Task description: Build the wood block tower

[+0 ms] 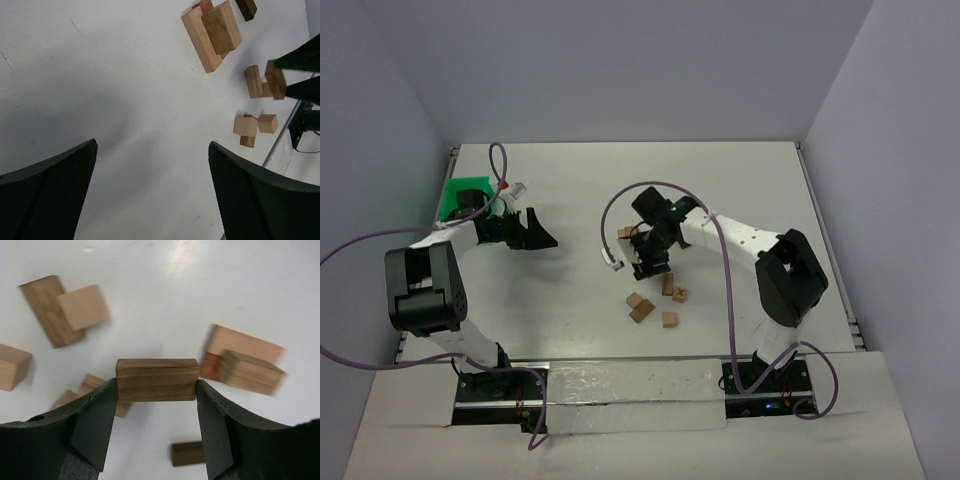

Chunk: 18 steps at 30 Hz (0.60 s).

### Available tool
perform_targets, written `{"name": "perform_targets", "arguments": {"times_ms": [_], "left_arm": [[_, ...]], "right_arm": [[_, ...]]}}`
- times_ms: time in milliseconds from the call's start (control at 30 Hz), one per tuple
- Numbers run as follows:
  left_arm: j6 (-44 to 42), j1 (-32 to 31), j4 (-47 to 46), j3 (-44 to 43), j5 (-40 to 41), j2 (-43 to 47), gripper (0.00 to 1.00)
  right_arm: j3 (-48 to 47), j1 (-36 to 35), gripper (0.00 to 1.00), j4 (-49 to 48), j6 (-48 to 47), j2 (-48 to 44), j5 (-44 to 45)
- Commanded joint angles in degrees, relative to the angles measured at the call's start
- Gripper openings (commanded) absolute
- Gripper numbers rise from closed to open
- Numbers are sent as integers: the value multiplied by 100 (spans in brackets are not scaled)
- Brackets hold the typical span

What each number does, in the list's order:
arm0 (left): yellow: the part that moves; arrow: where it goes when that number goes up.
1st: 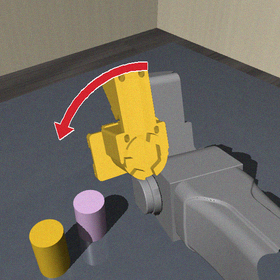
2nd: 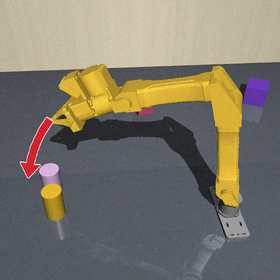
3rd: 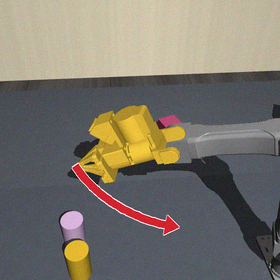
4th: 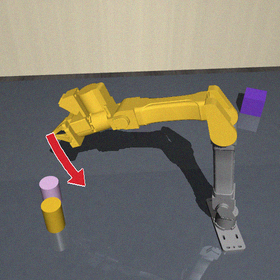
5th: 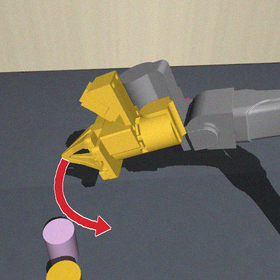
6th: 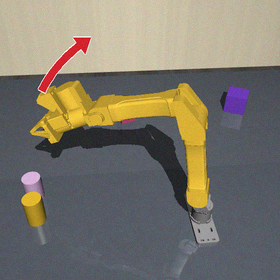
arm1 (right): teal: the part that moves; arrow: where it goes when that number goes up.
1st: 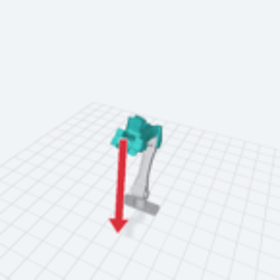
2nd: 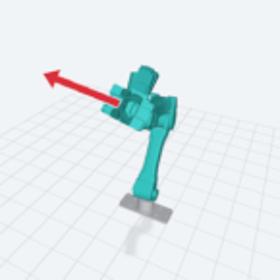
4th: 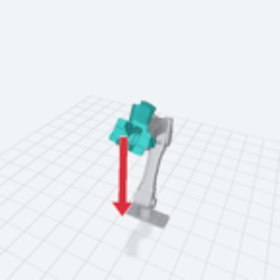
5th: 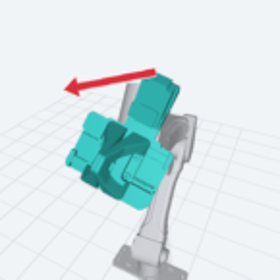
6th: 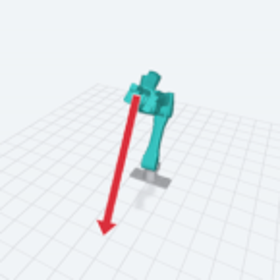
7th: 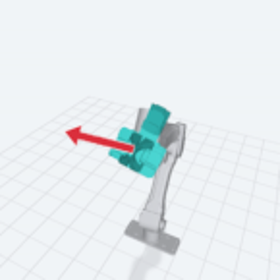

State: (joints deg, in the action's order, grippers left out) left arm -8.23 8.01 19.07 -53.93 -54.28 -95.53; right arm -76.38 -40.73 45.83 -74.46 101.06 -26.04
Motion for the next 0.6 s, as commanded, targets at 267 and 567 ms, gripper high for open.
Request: {"name": "perform_targets", "arguments": {"times_ms": [267, 567], "left_arm": [[-119, 90, -49, -230, -197, -20, 98], [-3, 95, -85, -270, -162, -107, 99]], "right_arm": [[-2156, 691, 43, 641, 571, 1011, -144], [-2730, 698, 43, 767, 943, 1420, -200]]}}
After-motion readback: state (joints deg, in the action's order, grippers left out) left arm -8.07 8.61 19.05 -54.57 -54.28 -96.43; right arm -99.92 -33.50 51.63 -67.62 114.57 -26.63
